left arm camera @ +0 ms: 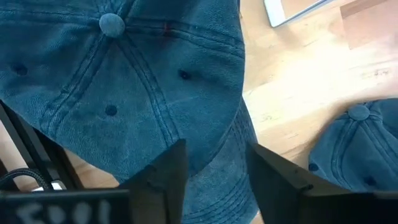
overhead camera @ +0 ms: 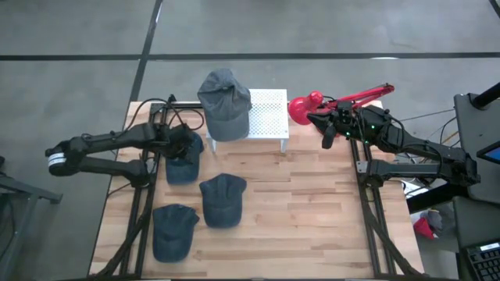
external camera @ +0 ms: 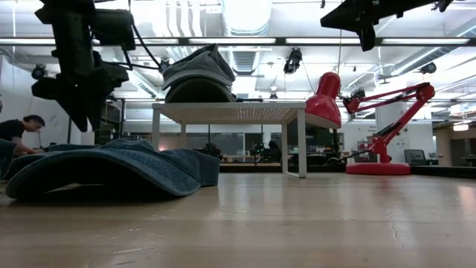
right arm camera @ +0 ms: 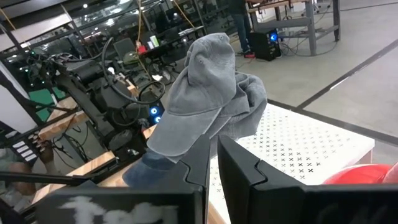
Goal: Pick & Place hat
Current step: Put the top blue cap on the shelf
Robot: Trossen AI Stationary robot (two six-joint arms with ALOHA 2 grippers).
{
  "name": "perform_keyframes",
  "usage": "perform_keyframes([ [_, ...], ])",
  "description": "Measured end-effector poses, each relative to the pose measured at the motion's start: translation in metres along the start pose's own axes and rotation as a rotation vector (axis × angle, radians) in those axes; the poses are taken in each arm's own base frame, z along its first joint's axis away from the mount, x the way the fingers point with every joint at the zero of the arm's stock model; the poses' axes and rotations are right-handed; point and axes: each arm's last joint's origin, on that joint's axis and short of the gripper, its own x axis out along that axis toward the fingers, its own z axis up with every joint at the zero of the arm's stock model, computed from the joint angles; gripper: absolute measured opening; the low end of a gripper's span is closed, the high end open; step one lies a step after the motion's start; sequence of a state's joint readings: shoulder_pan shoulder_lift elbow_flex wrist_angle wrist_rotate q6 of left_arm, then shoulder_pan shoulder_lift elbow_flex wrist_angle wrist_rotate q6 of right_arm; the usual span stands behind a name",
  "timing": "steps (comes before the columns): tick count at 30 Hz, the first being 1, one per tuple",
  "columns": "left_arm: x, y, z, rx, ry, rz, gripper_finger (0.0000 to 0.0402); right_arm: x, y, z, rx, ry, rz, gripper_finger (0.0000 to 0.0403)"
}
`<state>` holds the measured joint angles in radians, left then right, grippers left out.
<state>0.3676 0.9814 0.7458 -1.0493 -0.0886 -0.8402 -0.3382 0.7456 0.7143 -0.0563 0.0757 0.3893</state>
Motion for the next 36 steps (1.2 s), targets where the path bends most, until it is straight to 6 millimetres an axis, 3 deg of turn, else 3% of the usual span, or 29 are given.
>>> perform_keyframes([
  [7, 0.013, 0.006, -0.007, -0.017, 0.033, 0.038, 0.0232, 0.000, 0.000, 0.000, 0.000, 0.000, 0.000, 0.0029],
  [12, 0.027, 0.013, -0.014, 0.035, 0.056, 0.072, 0.0256, 0.000, 0.000, 0.000, 0.000, 0.000, 0.000, 0.0029],
  [21, 0.042, 0.009, -0.012, 0.191, -0.033, 0.008, 0.0259, 0.000, 0.000, 0.000, 0.001, 0.000, -0.001, 0.0029],
  [29, 0.060, 0.016, -0.020, 0.259, -0.004, 0.064, 0.0253, 0.000, 0.000, 0.000, 0.003, -0.001, -0.001, 0.0029],
  [33, 0.067, 0.020, -0.024, 0.272, 0.027, 0.088, 0.0239, 0.000, 0.000, 0.000, 0.003, -0.001, -0.001, 0.0029],
  [36, 0.069, 0.020, -0.024, 0.274, 0.034, 0.094, 0.0204, 0.000, 0.000, 0.000, 0.003, -0.001, -0.001, 0.0029],
])
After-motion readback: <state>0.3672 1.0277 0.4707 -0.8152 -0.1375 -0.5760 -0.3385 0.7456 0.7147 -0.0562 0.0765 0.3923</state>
